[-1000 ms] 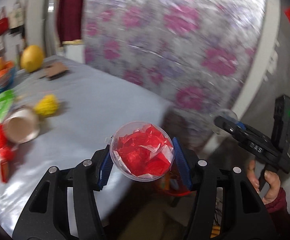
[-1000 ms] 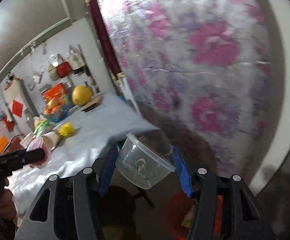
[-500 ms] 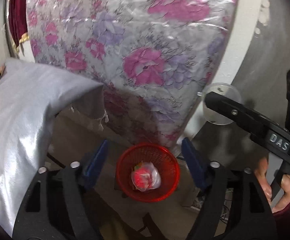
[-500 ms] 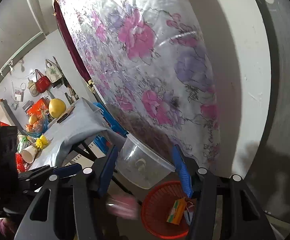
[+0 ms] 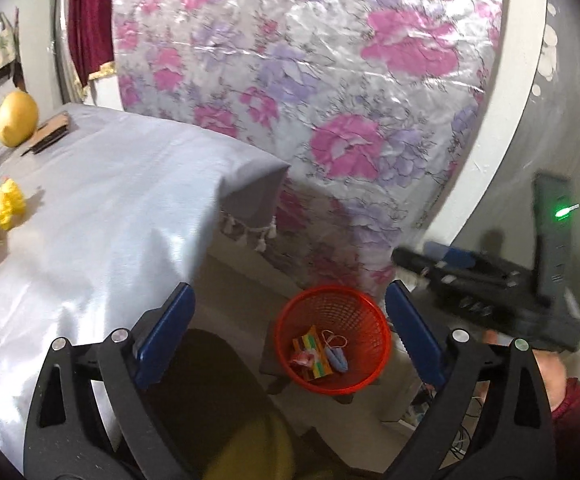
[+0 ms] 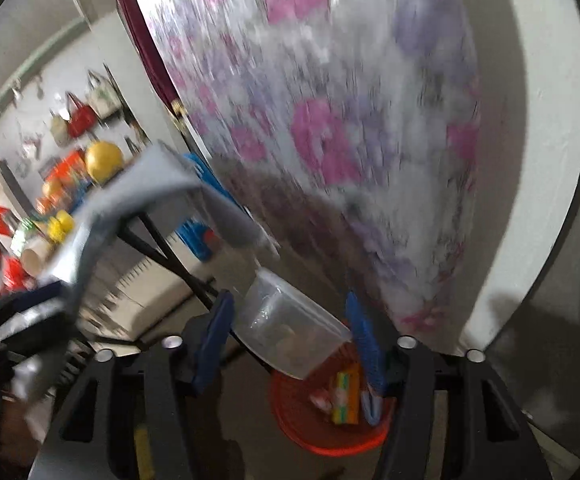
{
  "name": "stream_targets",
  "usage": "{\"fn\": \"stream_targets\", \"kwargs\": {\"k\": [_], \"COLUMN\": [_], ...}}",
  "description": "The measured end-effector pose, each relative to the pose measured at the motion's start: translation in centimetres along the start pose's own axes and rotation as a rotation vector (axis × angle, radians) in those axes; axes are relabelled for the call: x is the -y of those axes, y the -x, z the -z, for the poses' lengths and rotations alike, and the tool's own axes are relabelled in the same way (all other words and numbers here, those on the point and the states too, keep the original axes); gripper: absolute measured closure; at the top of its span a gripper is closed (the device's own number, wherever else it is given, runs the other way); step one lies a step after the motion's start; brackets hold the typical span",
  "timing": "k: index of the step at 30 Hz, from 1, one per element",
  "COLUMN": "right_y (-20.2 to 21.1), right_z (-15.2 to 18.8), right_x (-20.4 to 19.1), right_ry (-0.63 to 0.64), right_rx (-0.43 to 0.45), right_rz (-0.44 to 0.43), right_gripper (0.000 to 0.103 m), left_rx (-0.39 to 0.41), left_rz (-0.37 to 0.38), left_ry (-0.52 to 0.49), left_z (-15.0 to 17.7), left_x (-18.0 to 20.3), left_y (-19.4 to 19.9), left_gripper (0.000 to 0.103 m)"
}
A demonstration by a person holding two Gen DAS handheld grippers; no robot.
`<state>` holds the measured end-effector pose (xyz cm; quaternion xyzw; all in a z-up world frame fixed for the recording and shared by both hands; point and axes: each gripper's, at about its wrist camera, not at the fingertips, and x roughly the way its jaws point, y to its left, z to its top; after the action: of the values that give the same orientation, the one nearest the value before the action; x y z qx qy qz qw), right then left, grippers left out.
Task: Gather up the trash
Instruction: 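Open the left tool over the red wastebasket while the right tool drops the clear container in, then move both tools back over the table toward the remaining trash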
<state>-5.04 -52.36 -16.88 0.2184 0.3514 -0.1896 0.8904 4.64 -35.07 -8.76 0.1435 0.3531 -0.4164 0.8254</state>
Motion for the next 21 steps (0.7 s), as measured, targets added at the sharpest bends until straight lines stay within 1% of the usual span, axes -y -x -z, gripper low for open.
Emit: {"fn": "stream_targets", "kwargs": {"k": [1, 3, 6, 7, 10, 18, 21], "right_y": [-0.1, 0.1, 1.8, 2.3, 3.2, 4.6, 5.1], "right_z": [0.1, 0.0, -0.3, -0.4, -0.9, -1.4, -1.6], "right_x": [0.1, 0.0, 0.1, 0.0, -0.2, -2.8, -4.4], "right_ry": [-0.006, -0.011, -0.009, -0.008, -0.013, 0.021, 0.038], "right_rx": [0.003, 0.012, 0.06, 0.074, 0.1, 0.112, 0.108], "right_rz": [0.011, 0.0, -0.007, -0.011, -0.031, -0.102, -0.138], "right_gripper": [0.029, 0.029, 0.028, 0.026, 0.024, 0.021, 0.019], "left_rx": [0.004, 0.013, 0.026, 0.03, 0.044, 0.116, 0.156], "left_rz": [-0.004, -0.016, -0.029, -0.034, -0.053, -0.122, -0.178], "left_ry": [0.005, 0.015, 0.035, 0.046, 0.068, 0.149, 0.175], "left_z": [0.0, 0.1, 0.1, 0.0, 0.0, 0.1, 0.4], "left_x": [-0.3, -0.8, -1.6, -2.0, -3.0, -6.8, -8.9], "left_y": [0.3, 0.8, 1.4, 1.7, 2.4, 5.7, 7.6], "left_gripper": [0.011, 0.011, 0.011, 0.011, 0.011, 0.011, 0.011]}}
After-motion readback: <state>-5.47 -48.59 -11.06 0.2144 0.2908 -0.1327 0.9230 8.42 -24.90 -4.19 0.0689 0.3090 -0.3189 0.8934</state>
